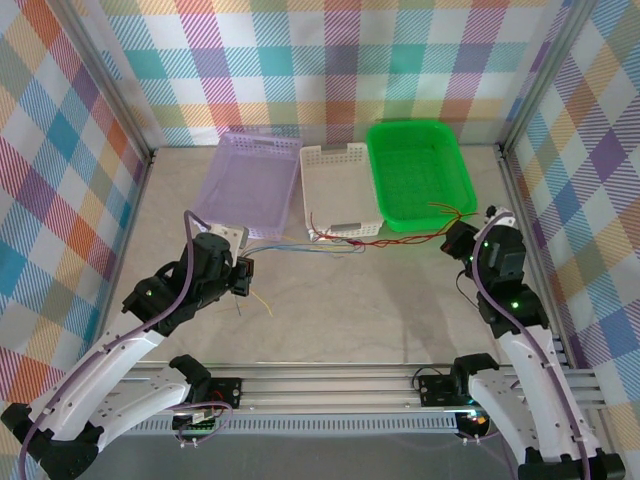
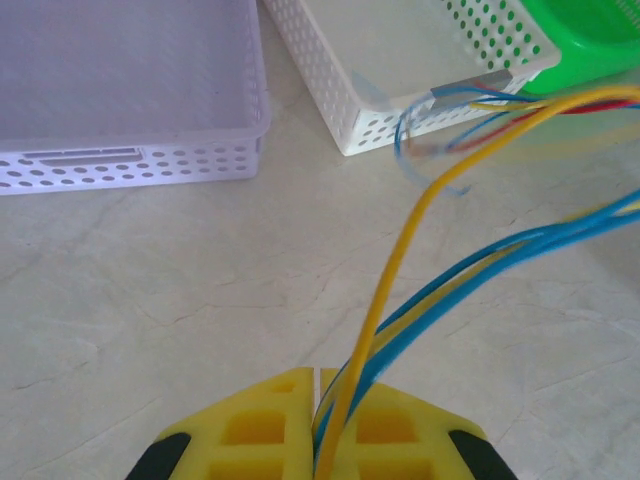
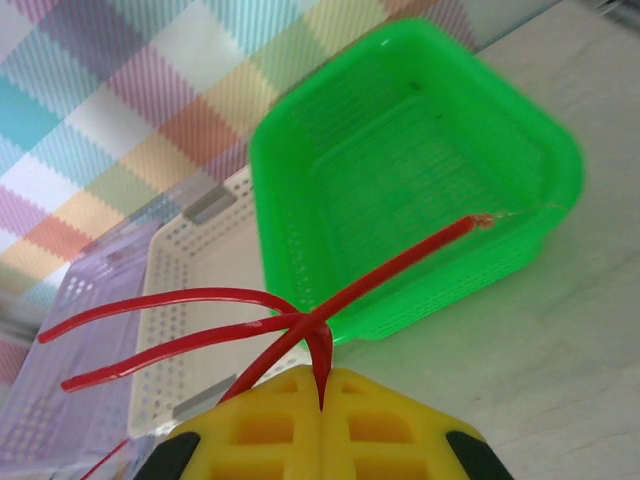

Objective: Untangle the cables

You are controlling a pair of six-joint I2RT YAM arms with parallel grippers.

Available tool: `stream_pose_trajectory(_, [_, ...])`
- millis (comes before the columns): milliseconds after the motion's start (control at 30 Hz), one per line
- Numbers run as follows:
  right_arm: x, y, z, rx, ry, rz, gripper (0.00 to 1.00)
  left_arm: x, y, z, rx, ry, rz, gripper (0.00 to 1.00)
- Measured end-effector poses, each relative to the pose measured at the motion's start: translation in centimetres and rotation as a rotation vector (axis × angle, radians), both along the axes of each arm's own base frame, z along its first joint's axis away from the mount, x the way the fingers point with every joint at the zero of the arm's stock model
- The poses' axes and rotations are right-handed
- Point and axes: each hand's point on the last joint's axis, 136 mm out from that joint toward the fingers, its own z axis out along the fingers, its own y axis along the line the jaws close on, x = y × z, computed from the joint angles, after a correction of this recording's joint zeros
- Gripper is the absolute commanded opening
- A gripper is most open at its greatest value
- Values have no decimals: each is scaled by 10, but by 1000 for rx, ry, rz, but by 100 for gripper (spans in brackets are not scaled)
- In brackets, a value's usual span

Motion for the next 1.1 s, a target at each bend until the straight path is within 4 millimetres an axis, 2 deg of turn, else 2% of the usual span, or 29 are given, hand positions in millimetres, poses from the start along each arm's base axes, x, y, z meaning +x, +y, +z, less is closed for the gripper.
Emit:
stream_pose_trajectory(267, [-27, -26, 21, -30, -36, -124, 0, 2, 10, -4, 44, 0, 41, 0])
stream_pose_trajectory(467, [-46, -54, 30, -80, -26, -254, 0, 5, 28, -10, 115, 6, 118, 0])
stream_pose_trajectory(733, [-67, -69, 51, -146, -14, -314, 0, 8, 37, -15, 161, 10, 167, 0])
stream_pose_trajectory(933, [-87, -86, 77, -225, -41, -375, 0, 12, 53, -31, 252, 67, 230, 0])
stream_pose_trajectory(1100, [-96, -84, 77, -259, -34, -348, 0, 13, 57, -39, 274, 101, 249, 0])
